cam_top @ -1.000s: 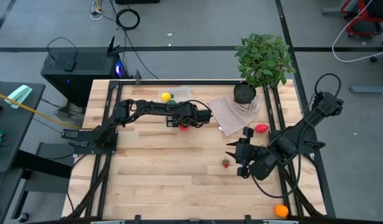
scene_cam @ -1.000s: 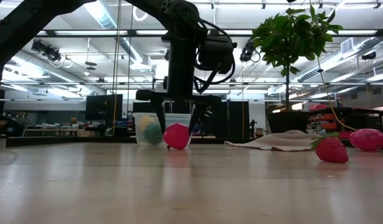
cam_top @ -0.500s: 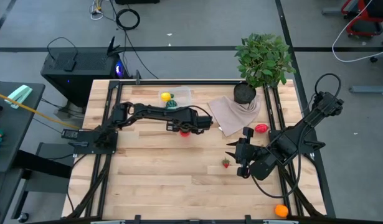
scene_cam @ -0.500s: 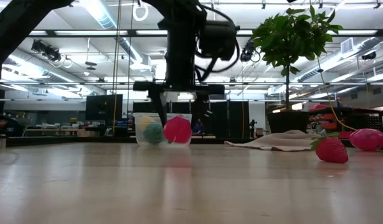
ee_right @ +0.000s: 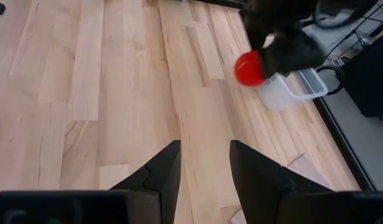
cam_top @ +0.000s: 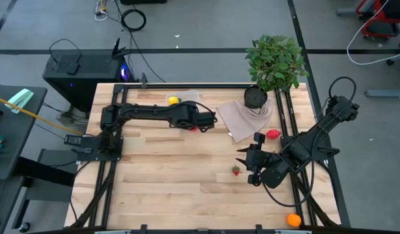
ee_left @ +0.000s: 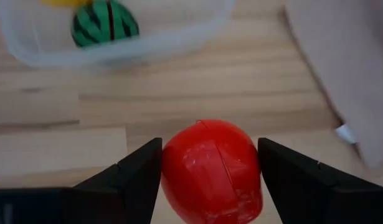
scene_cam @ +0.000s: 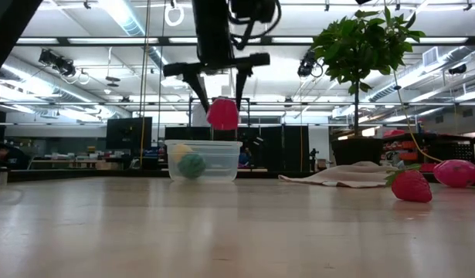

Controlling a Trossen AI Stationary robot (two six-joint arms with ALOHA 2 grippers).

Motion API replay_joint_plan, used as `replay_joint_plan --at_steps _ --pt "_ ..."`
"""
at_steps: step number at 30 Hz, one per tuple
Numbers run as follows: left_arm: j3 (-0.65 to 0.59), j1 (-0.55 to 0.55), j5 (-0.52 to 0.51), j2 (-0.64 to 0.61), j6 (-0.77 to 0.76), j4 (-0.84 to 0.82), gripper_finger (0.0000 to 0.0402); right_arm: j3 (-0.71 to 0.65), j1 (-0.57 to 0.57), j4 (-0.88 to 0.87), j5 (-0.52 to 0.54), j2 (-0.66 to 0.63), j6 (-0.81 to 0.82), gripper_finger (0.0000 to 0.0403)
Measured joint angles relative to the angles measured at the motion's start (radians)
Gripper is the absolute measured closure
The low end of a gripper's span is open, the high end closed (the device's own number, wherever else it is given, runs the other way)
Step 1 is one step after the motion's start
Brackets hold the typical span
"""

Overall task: Pick and placing Produce into tupperware
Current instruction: Put the red apple into the container

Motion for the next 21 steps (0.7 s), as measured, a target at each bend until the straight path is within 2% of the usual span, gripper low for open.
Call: replay_joint_plan --at_steps 5,21 --pt "0.0 0.029 -0.054 -0.046 0.012 0.009 0.015 0.0 0.0 0.0 0.0 0.0 0.0 0.0259" --pt "0.0 0.221 -0.028 -0.068 0.233 0.086 0.0157 0.0 0.0 0.001 -0.004 0.0 0.018 0.0259"
